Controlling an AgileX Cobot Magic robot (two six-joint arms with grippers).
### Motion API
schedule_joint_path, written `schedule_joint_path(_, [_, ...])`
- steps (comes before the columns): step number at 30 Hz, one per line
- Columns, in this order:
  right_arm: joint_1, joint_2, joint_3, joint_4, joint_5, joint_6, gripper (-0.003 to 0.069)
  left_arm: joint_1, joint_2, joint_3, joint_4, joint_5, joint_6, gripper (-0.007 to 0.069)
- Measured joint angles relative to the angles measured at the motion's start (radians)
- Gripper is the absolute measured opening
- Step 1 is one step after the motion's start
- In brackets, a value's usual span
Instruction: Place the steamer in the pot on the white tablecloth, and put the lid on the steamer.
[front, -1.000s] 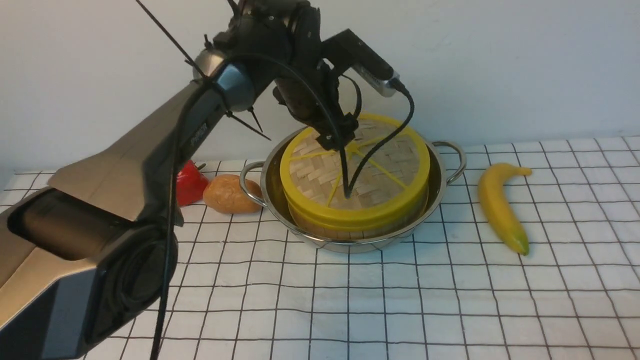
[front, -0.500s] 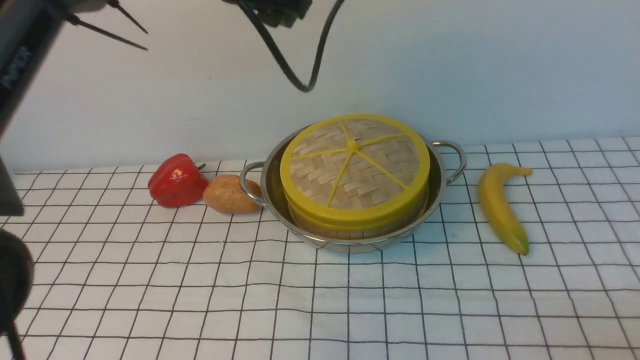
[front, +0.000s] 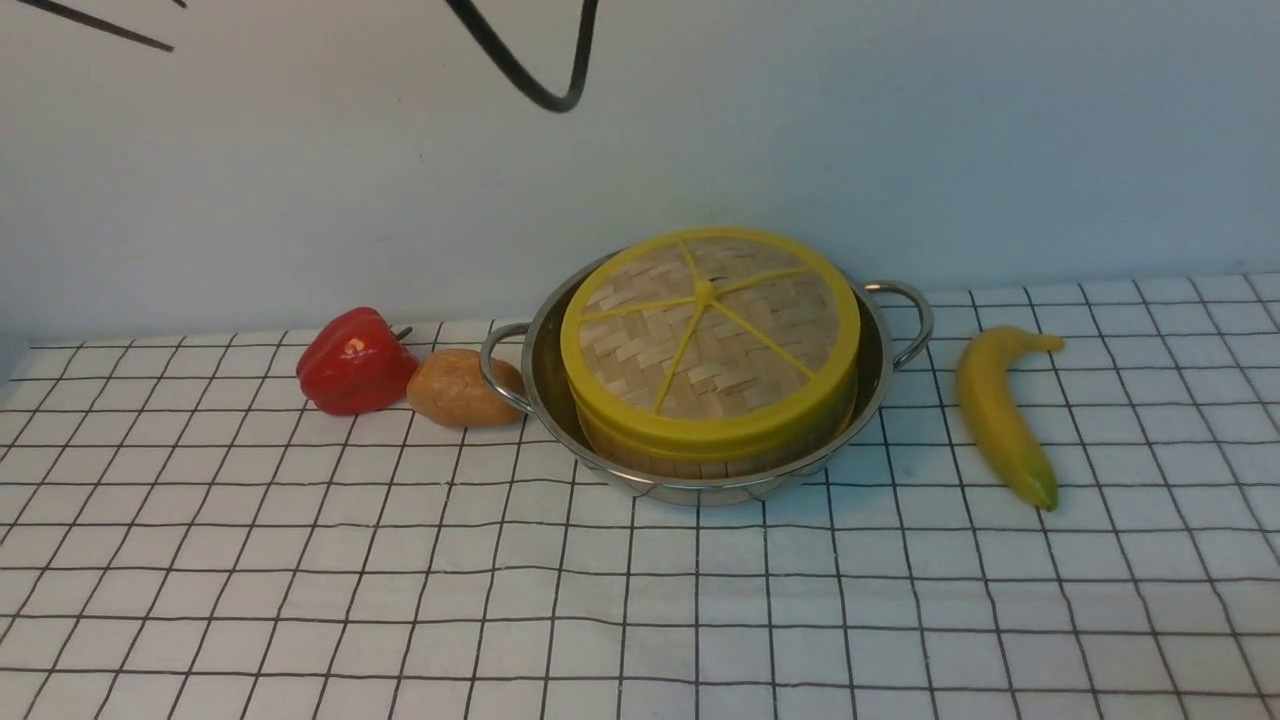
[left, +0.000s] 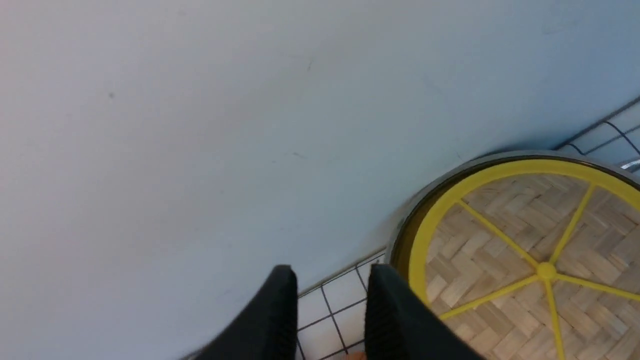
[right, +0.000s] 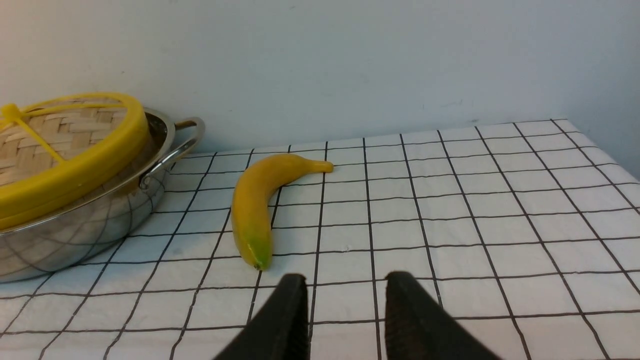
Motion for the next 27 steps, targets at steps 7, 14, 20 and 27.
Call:
schedule_joint_path(7, [0.000, 0.000, 0.000, 0.000, 0.000, 0.000, 0.0240, 0.056, -0.170, 0.136, 0.076, -0.012, -0.162, 0.0156])
schedule_joint_path(14, [0.000, 0.000, 0.000, 0.000, 0.000, 0.000, 0.0240, 0.084, -0.580, 0.622, 0.088, -0.382, -0.161, 0.0157])
schedule_joint_path(20, [0.000, 0.000, 0.000, 0.000, 0.000, 0.000, 0.0240, 0.093, -0.830, 1.042, 0.094, -0.512, -0.170, 0.0159])
schedule_joint_path(27, [0.000, 0.000, 0.000, 0.000, 0.000, 0.000, 0.0240, 0.223, -1.267, 1.597, 0.050, -0.698, -0.236, 0.0171])
